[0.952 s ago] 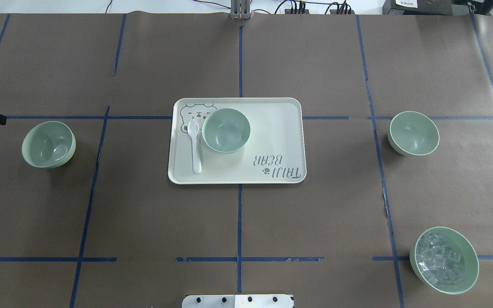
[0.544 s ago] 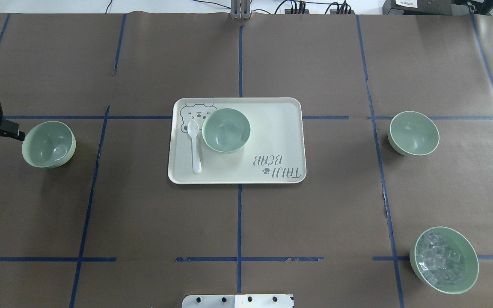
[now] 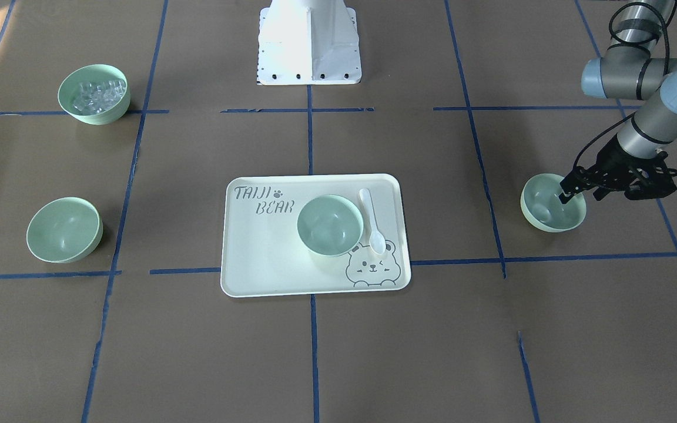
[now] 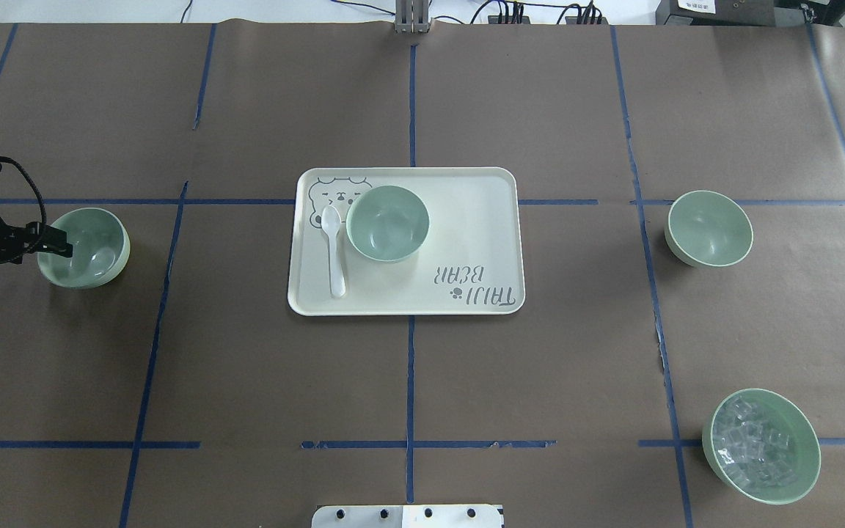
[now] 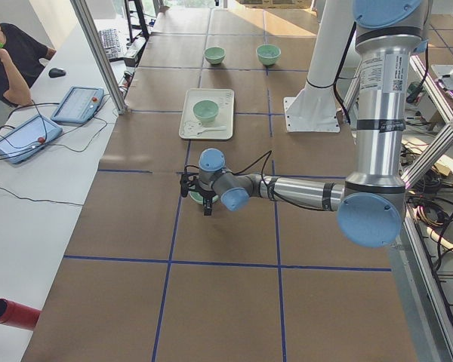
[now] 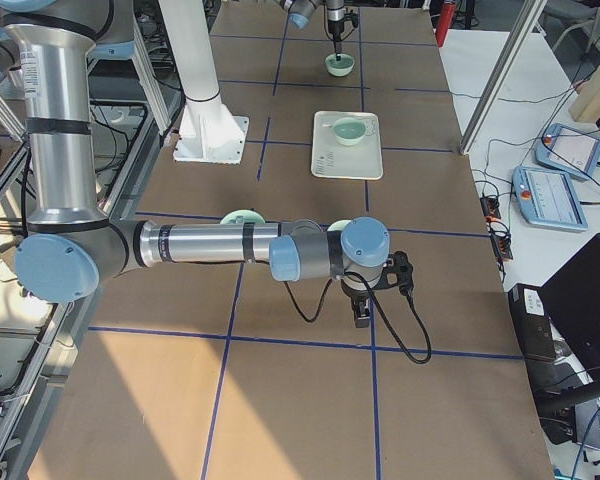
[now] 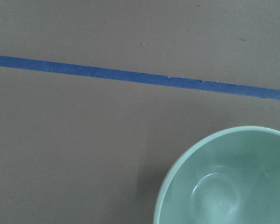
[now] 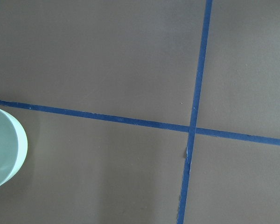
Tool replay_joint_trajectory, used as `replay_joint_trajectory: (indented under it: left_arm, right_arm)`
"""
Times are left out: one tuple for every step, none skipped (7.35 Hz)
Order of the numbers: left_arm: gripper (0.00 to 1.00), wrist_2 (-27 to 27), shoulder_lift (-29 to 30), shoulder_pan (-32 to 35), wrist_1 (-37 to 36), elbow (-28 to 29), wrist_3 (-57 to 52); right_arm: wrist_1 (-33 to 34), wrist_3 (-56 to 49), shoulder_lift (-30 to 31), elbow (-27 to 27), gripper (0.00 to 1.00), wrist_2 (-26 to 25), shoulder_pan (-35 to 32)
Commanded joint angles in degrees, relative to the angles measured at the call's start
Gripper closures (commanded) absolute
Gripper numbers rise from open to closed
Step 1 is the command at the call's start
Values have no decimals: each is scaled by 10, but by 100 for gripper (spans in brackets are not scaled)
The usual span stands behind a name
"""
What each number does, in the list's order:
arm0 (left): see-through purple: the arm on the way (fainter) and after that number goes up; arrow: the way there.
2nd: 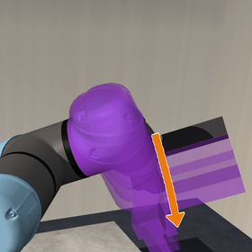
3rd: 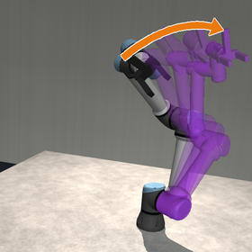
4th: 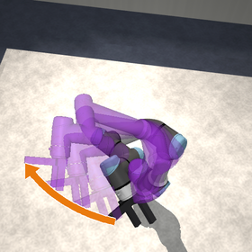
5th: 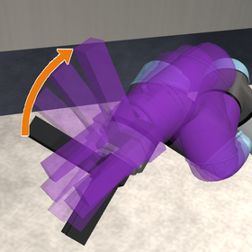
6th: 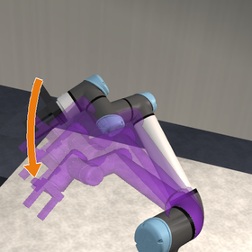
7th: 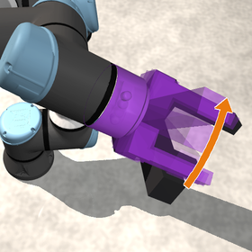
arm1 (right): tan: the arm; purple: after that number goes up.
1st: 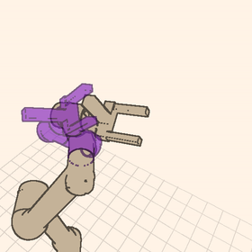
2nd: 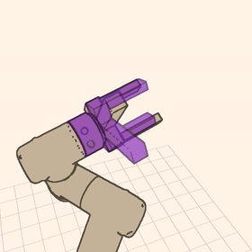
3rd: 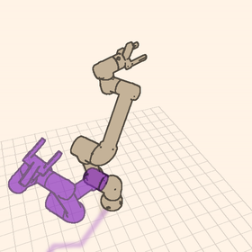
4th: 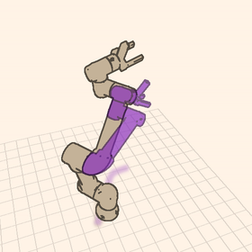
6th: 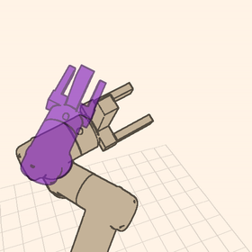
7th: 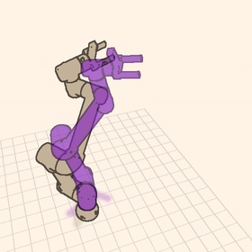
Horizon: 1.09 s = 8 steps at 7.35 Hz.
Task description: Stack green bowls together
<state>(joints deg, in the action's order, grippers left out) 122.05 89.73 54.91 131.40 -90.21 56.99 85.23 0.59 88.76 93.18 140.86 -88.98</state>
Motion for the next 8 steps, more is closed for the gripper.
replay_joint_trajectory:
  left_arm:
    - [90,-1,3,-5,1,2,0]
    - [100,-1,4,-7,1,0,1]
    - [100,-1,4,-6,0,-3,3]
    - [100,2,2,-4,-6,-23,3]
    - [100,8,-4,-2,-30,-48,1]
    - [100,17,3,0,-80,-78,1]
    - [100,27,11,11,-131,-115,1]
    - [100,43,56,39,-201,-138,3]
  right_arm:
    - [-3,131,-2,40,0,-2,46]
    - [-19,182,-2,65,0,-6,79]
    - [-75,267,-3,68,0,-6,108]
    - [-147,345,-2,65,0,-21,140]
    - [-191,398,0,64,0,-47,171]
    - [-204,427,2,63,0,-80,201]
    - [-218,443,3,58,0,-106,229]
    - [-252,464,2,40,0,-133,257]
